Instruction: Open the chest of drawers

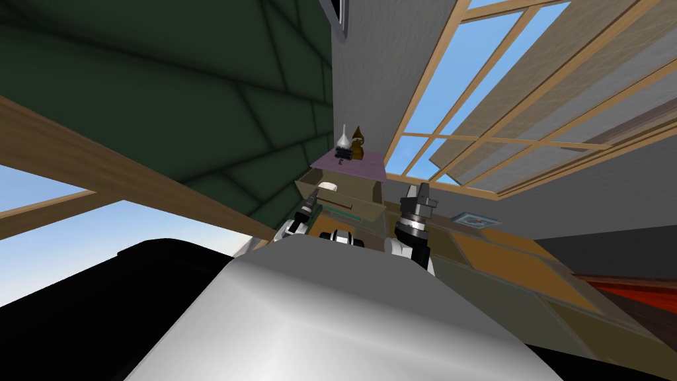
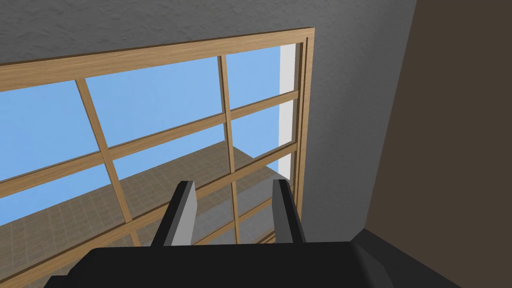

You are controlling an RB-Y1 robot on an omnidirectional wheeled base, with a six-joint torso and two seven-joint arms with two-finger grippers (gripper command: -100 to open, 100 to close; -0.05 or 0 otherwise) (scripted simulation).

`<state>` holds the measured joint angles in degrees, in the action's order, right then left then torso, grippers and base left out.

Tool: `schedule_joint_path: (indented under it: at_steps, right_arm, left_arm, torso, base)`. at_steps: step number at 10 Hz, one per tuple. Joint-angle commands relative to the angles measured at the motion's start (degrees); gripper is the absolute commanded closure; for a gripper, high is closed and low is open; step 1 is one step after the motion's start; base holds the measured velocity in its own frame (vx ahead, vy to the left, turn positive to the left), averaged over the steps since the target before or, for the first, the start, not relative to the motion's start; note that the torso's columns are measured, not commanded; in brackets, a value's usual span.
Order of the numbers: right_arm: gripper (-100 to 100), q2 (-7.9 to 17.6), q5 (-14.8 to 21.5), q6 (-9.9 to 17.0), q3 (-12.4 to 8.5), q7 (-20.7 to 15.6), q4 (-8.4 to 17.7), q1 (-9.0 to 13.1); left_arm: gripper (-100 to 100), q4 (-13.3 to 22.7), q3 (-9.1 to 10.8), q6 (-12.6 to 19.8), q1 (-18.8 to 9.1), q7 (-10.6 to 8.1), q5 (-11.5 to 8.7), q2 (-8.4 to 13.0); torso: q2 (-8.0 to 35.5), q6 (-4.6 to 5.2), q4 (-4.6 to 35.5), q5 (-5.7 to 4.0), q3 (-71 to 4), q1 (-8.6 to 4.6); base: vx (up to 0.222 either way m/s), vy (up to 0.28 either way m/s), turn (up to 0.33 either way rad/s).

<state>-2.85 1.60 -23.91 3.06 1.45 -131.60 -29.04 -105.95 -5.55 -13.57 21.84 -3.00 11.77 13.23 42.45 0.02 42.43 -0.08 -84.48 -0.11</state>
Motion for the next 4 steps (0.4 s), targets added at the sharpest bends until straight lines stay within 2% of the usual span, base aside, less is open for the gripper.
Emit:
schedule_joint_path:
  at_steps: [1,4]
  right_arm:
    - [0,0.0,0.0,0.0,0.0,0.0,0.0,0.0]
    - [0,0.0,0.0,0.0,0.0,0.0,0.0,0.0]
  left_arm:
    - [0,0.1,0.00,0.1,0.0,0.00,0.0,0.0]
    - [0,0.2,0.01,0.1,0.1,0.00,0.0,0.0]
  torso:
    - [-0.1,0.00,0.0,0.02,0.0,0.03]
    - [-0.1,-0.01,-0.1,0.06,-0.1,0.08]
  base:
    - [0.000,0.000,0.000]
    - [0.000,0.000,0.000]
